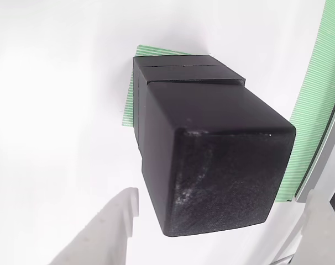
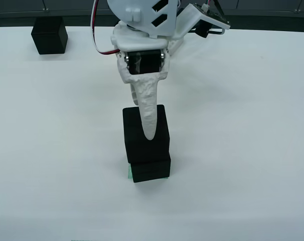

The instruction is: Stack 3 Blocks on the chosen place.

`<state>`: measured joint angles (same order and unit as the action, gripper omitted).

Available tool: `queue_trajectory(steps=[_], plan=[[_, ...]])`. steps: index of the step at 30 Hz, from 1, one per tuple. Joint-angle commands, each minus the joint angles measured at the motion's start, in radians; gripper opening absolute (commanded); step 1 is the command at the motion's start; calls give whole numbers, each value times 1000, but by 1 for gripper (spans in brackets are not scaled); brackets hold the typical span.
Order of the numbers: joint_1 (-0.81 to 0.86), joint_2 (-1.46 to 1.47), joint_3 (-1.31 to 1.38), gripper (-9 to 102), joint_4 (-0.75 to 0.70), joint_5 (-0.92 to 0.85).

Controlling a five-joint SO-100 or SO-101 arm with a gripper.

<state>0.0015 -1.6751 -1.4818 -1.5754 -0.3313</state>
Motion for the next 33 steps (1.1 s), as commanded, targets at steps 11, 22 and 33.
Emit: queue_trajectory(steps=[11,22,33], plan=[[34,-239,-172,37,2,-183],[380,-362,-270,37,3,-670],[920,-310,-348,35,91,-962]])
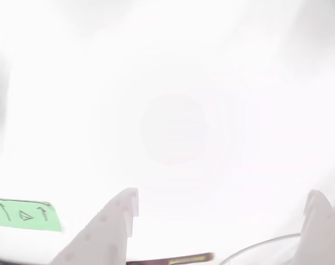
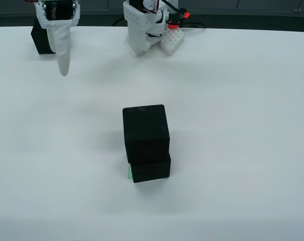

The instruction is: Stack 3 Blocks on the chosen place.

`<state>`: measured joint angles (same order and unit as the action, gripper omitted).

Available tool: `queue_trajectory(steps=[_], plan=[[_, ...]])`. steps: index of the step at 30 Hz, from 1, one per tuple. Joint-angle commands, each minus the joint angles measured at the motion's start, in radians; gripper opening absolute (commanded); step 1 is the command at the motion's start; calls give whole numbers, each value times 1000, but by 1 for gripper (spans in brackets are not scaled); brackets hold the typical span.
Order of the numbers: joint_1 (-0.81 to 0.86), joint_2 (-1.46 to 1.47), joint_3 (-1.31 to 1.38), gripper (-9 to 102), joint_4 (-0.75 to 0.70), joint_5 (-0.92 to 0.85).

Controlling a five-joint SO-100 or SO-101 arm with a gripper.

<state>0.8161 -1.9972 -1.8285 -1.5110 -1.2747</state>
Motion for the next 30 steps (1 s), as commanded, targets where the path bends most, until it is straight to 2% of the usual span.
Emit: queue_trajectory(steps=[1,3,9,15,25,30], plan=[[143,21,-9,35,25,-18],[215,38,-23,35,26,-20],[405,115,-25,36,12,-173],[574,187,87,36,-29,-334],[752,235,178,41,-26,-549],[796,259,173,41,-5,-591]])
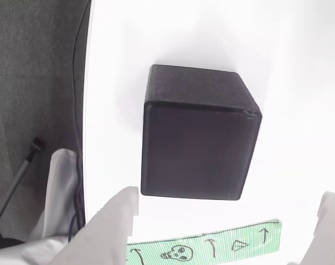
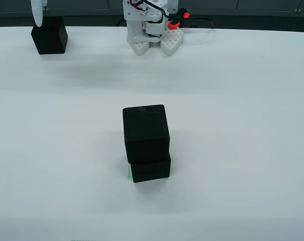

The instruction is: Stack 3 Blocks on the chosen place.

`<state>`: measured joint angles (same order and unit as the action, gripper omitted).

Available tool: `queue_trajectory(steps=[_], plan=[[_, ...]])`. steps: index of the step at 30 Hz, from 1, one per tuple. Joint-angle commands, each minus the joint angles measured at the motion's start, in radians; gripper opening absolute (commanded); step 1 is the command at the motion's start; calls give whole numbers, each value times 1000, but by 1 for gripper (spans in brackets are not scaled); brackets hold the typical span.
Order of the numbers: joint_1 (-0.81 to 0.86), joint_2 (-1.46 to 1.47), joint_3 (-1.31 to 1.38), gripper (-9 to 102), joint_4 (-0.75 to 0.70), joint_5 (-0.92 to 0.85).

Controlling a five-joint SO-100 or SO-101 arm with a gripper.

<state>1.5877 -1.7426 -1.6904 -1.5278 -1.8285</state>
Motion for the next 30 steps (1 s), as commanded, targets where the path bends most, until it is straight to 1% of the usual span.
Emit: queue_trajectory(steps=[1,10,23,30], plan=[[31,12,35,41,18,-43],[43,75,20,41,109,-43],[9,161,-58,41,187,-43],[6,204,-100,36,236,-43]])
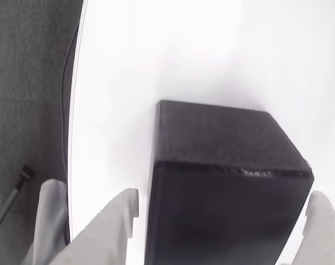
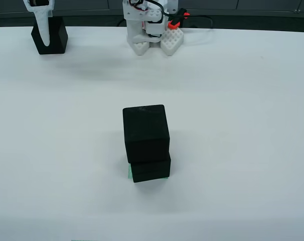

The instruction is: Stack 3 Blocks on the chosen place.

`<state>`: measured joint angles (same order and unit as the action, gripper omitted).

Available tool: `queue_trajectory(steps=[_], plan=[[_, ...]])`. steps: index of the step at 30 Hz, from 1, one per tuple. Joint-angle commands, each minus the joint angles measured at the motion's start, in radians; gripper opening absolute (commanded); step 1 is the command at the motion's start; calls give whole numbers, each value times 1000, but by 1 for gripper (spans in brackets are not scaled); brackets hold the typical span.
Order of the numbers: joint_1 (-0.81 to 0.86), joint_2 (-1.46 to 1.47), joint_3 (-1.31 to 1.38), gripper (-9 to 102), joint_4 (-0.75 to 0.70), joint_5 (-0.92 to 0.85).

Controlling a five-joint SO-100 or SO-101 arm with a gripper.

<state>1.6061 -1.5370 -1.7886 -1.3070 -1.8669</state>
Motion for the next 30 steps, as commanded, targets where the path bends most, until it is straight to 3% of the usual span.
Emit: queue_trajectory(steps=[1,8,20,30], plan=[[-14,2,-6,35,17,-5],[-29,2,-11,23,5,9],[-187,-5,186,22,-262,74],[-423,8,265,22,-264,224]])
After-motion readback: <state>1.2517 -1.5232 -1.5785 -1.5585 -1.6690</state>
